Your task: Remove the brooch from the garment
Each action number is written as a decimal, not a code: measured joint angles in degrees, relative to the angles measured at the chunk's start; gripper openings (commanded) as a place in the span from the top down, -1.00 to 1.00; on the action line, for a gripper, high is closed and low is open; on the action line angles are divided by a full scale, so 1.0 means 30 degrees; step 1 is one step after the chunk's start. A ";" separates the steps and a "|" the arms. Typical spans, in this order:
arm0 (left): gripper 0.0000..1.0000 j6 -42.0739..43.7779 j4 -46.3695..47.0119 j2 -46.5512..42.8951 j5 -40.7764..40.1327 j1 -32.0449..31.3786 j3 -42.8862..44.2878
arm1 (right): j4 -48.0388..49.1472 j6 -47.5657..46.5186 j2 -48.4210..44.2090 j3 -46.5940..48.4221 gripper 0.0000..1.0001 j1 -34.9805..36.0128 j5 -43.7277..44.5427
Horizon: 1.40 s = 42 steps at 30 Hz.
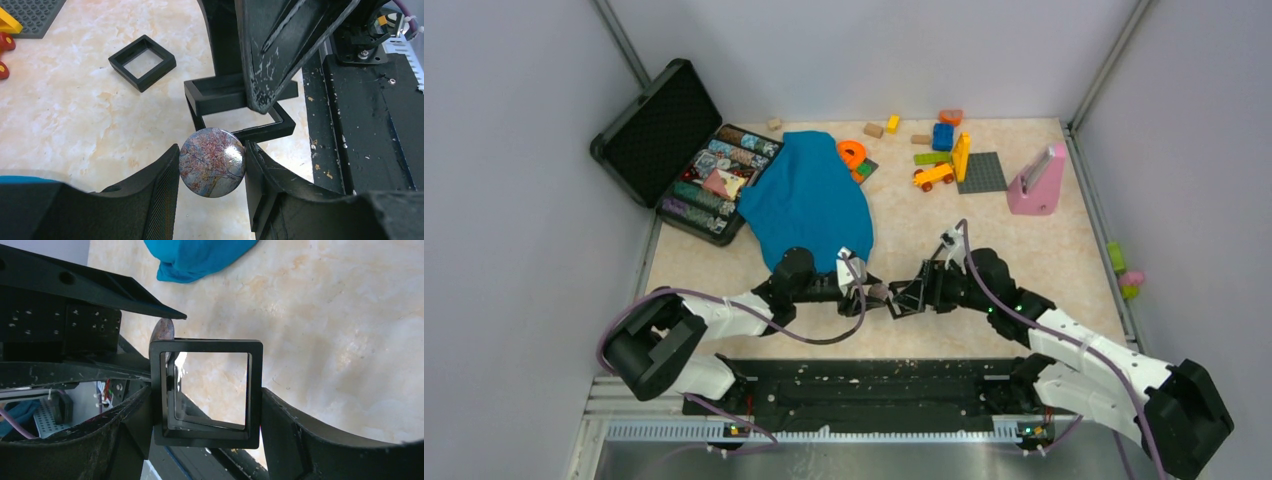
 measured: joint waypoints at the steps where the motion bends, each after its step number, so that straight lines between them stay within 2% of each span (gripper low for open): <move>1: 0.46 0.0066 -0.0146 0.0000 -0.0022 0.0000 0.0022 | -0.0080 -0.0022 -0.0102 0.0102 -0.06 0.0000 0.0080; 9: 0.46 0.0401 -0.0634 0.0000 -0.0131 -0.0022 0.0219 | -0.0444 0.0007 -0.0328 0.0262 -0.06 -0.0124 0.0233; 26: 0.46 0.1479 -0.4204 0.0007 -0.1501 -0.0044 0.1268 | -0.0984 0.0670 -0.2390 0.0211 -0.05 -0.0874 0.2237; 31: 0.33 0.1392 -0.3963 -0.0386 -0.2113 -0.0044 0.1020 | -0.0619 0.0736 -0.2368 -0.0291 -0.05 -0.0874 0.2572; 36: 0.33 0.1304 -0.2973 -0.1843 -0.2200 -0.0044 0.0080 | -0.0131 0.0641 -0.1676 -0.0634 -0.04 -0.0874 0.2747; 42: 0.35 0.0743 -0.1545 -0.1639 -0.1355 -0.0051 0.0073 | 0.0765 0.0510 -0.0510 -0.0685 0.00 -0.0874 0.2484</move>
